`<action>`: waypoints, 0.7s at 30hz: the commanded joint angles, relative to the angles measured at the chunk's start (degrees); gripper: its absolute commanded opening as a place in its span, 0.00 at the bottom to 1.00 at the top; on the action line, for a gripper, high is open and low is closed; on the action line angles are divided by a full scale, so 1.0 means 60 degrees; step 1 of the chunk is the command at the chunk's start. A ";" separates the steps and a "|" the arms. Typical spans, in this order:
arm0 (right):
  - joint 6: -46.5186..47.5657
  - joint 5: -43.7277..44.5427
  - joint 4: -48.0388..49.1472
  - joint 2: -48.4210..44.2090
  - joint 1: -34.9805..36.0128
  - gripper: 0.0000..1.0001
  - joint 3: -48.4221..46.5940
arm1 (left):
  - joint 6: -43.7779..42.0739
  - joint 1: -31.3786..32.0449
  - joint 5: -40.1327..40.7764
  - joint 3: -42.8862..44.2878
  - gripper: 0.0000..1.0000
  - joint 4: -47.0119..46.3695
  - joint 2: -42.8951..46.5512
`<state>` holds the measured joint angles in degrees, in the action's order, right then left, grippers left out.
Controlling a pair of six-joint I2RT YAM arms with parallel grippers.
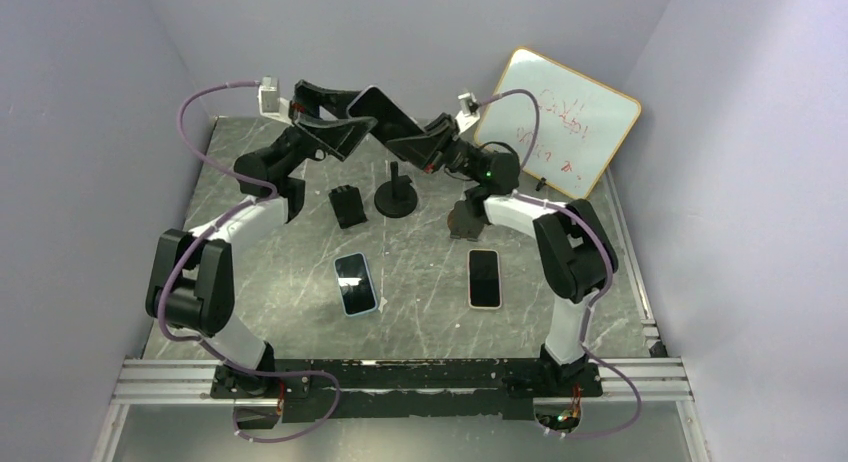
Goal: Place the phone on the phone stand
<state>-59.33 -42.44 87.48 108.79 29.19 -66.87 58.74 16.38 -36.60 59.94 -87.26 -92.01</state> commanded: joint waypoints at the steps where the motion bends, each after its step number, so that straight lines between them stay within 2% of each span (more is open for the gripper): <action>1: 0.0781 -0.0950 -0.0978 -0.0961 -0.0796 0.00 0.0088 | 0.0027 -0.0437 -0.2880 -0.0094 0.86 -0.2944 -0.0247; 3: 0.2100 -0.1315 -0.3013 -0.1581 -0.0800 0.00 0.0109 | 0.0082 -0.0533 -0.3692 -0.0120 0.85 -0.2941 -0.0425; 5: 0.3349 -0.1750 -0.5145 -0.1991 -0.0792 0.00 -0.0194 | 0.0099 -0.0560 -0.4385 -0.0056 0.76 -0.2890 -0.0586; 7: 0.4620 -0.2216 -0.7367 -0.2236 -0.0784 0.00 -0.0636 | 0.0078 -0.0562 -0.4826 0.0166 0.62 -0.2572 -0.0753; 9: 0.6027 -0.2168 -0.9830 -0.2457 -0.0792 0.00 -0.1076 | 0.0086 -0.0562 -0.5144 0.0304 0.63 -0.2435 -0.0908; 11: 0.6897 -0.2188 -1.1468 -0.2505 -0.0792 0.00 -0.1450 | 0.0128 -0.0562 -0.5309 0.0384 0.64 -0.2433 -0.1054; 14: 0.8052 -0.2128 -1.3536 -0.2345 -0.0800 0.00 -0.2083 | 0.0615 -0.0562 -0.5440 0.0525 0.66 -0.2881 -0.1350; 17: 0.8608 -0.1953 -1.4879 -0.2048 -0.0793 0.00 -0.2575 | 0.0761 -0.0550 -0.5514 0.0638 0.59 -0.2948 -0.1548; 21: 0.8899 -0.1906 -1.5804 -0.1713 -0.0746 0.00 -0.2903 | 0.0760 -0.0519 -0.5626 0.0636 0.57 -0.2946 -0.1555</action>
<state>-11.90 -55.64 5.82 96.33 24.71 -82.24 62.17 12.95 -67.83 61.49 -87.29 -102.26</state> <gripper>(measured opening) 0.104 0.573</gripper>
